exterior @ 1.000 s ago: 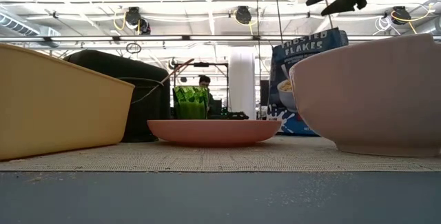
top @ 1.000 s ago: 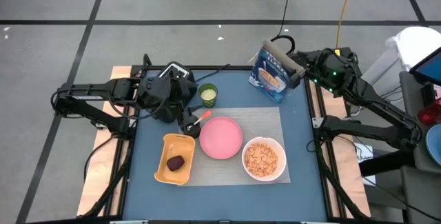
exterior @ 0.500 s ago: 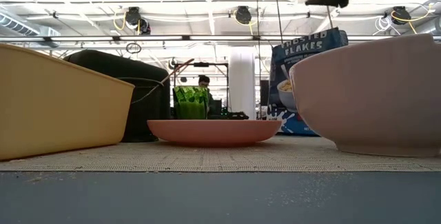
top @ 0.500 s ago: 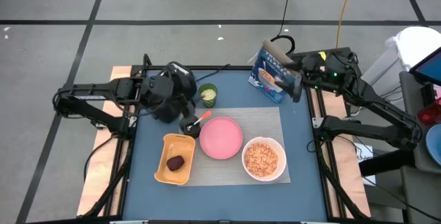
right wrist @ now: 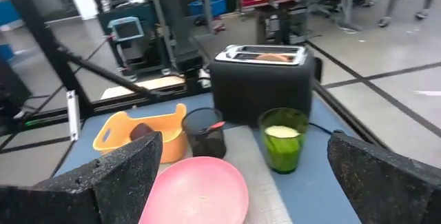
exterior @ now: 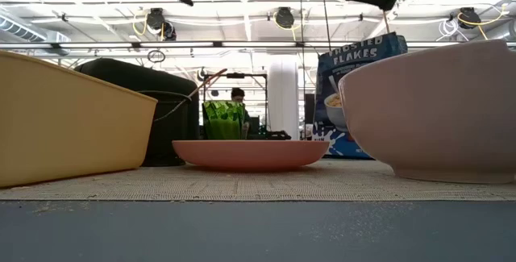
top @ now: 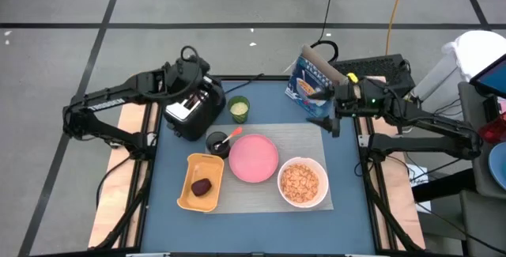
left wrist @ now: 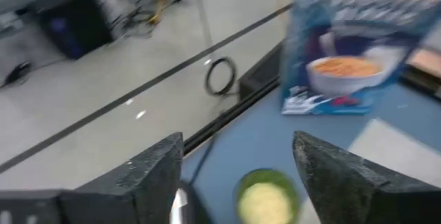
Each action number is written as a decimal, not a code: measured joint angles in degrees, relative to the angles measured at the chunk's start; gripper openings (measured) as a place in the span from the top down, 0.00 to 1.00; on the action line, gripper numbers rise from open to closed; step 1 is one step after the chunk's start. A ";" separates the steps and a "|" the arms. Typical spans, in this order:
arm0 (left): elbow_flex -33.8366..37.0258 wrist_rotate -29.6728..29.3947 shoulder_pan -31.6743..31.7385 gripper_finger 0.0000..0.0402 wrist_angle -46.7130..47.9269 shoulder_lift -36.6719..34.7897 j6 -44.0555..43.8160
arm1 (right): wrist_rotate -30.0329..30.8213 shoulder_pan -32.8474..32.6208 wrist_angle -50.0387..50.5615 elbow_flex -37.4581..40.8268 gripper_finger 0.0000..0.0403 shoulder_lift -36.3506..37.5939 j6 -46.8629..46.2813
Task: Arrange a breakfast setting
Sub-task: Put the bagel on the pink plate
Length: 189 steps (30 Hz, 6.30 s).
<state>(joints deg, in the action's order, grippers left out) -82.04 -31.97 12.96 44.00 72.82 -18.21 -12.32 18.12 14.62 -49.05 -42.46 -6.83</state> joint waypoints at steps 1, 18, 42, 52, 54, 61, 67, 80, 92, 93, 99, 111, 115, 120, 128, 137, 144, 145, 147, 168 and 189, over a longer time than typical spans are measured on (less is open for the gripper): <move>0.00 0.02 1.10 0.35 1.18 0.00 -0.11 | 0.00 -0.83 -0.83 0.86 0.01 0.00 0.00; 6.82 2.81 9.53 0.44 11.62 1.06 -1.85 | 0.07 -11.21 -22.59 15.72 0.01 0.00 -4.17; 17.60 4.04 11.77 0.44 11.10 1.03 -4.84 | 0.20 -14.55 -37.61 24.95 0.01 0.02 -4.55; 19.17 4.29 11.79 0.45 8.27 0.98 -4.82 | 0.20 -14.52 -37.56 24.95 0.01 0.02 -4.50; 19.17 4.31 11.79 0.45 8.24 0.98 -4.84 | 0.20 -14.52 -37.56 24.95 0.01 0.02 -4.50; 19.21 4.36 11.77 0.45 4.67 0.96 -4.80 | 0.20 -14.52 -37.56 24.95 0.01 0.02 -4.50; 19.21 4.37 11.77 0.45 3.30 0.96 -4.80 | 0.21 -14.52 -37.54 24.95 0.01 0.02 -4.50; 19.21 5.00 11.77 0.51 3.86 0.96 -5.89 | 0.20 -14.50 -37.54 24.93 0.01 0.02 -4.50; 19.21 6.92 11.78 0.70 4.01 0.96 -6.32 | 0.20 -14.51 -37.54 24.93 0.01 0.02 -4.48; 19.21 7.09 11.77 0.71 4.00 0.96 -6.33 | 0.20 -14.50 -37.54 24.93 0.01 0.02 -4.49; 19.21 7.34 11.77 0.78 3.97 0.96 -6.30 | 0.20 -14.50 -37.54 24.93 0.01 0.02 -4.48; 19.21 7.05 11.77 0.85 3.84 0.85 -4.89 | 0.20 -14.51 -37.53 24.93 0.01 0.02 -4.48; 18.76 7.11 11.77 0.85 3.86 0.19 -4.38 | 0.20 -14.48 -37.54 24.91 0.01 0.01 -4.48; 16.80 7.37 11.77 0.85 4.32 -0.57 -3.97 | 0.20 -14.48 -37.52 24.91 0.01 0.02 -4.48; 13.41 7.90 11.73 0.85 4.48 -0.44 -2.48 | 0.20 -14.48 -37.52 24.91 0.01 0.01 -4.48; 11.52 7.04 11.73 0.85 3.90 -0.55 -1.78 | 0.20 -14.48 -37.52 24.91 0.01 0.00 -4.48; 11.56 7.93 11.77 0.85 3.71 -1.07 -1.54 | 0.20 -14.48 -37.52 24.91 0.01 0.00 -4.48; 11.58 7.94 11.77 0.85 3.46 -1.49 -1.41 | 0.20 -14.48 -37.52 24.91 0.01 0.00 -4.48; 11.56 7.94 11.77 0.85 2.28 -2.56 -0.97 | 0.20 -14.48 -37.52 24.91 0.01 0.00 -4.48; 11.65 29.39 1.36 0.85 -15.20 -7.05 -9.12 | 0.20 -14.48 -37.52 24.91 0.01 0.00 -4.48; 11.65 28.93 -16.49 0.85 -18.62 13.84 -9.75 | 0.20 -14.48 -37.52 24.91 0.01 0.00 -4.48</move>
<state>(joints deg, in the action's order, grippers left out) -70.39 -3.04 -3.53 25.38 86.66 -27.96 -12.12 3.64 -22.90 -24.14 -42.46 -11.31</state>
